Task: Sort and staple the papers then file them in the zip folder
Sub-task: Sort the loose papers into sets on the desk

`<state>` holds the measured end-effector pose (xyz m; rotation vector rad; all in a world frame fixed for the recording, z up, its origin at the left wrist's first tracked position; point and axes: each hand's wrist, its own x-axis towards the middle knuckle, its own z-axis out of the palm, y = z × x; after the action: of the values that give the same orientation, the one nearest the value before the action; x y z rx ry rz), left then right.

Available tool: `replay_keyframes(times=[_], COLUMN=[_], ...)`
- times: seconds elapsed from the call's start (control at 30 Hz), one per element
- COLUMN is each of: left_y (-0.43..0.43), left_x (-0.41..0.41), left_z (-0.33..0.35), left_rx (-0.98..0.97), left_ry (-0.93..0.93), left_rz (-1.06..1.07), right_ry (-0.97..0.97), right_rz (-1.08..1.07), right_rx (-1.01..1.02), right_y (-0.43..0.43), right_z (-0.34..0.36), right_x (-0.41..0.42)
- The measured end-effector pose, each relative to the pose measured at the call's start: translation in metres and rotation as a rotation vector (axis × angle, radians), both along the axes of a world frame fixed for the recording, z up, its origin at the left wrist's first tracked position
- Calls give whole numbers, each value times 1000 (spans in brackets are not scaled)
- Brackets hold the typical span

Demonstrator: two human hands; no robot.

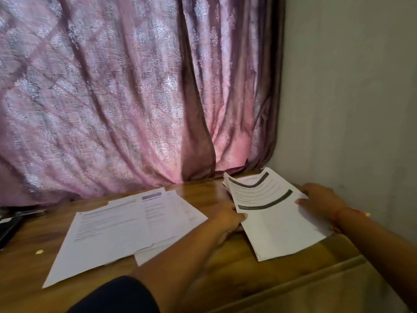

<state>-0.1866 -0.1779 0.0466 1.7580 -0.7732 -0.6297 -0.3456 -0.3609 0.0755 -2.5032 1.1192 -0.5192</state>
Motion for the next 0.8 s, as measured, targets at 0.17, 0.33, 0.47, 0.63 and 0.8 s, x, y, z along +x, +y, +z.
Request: replay_keyframes(times=[0.17,0.33,0.47,0.63,0.8], left_y=[-16,-18,-15,-8,17], left_x=[-1,1,1,9,39], left_z=[-12,-14,-11,-3,14], left_rx=[100,148,228,169,298], left_ry=[-142,-237,-462,-784,-1118], left_rz=[14,18,-14,-13,92], right_ry=[117,241,289,185,92], right_rz=[6,-24,-62,19,128], right_rx=[-23,-102,-171,-341,-450], right_y=[-10,-16,-14,8,53], right_z=[-12,-22,-19,-13,-12], right_x=[-7,-3,3,27,77])
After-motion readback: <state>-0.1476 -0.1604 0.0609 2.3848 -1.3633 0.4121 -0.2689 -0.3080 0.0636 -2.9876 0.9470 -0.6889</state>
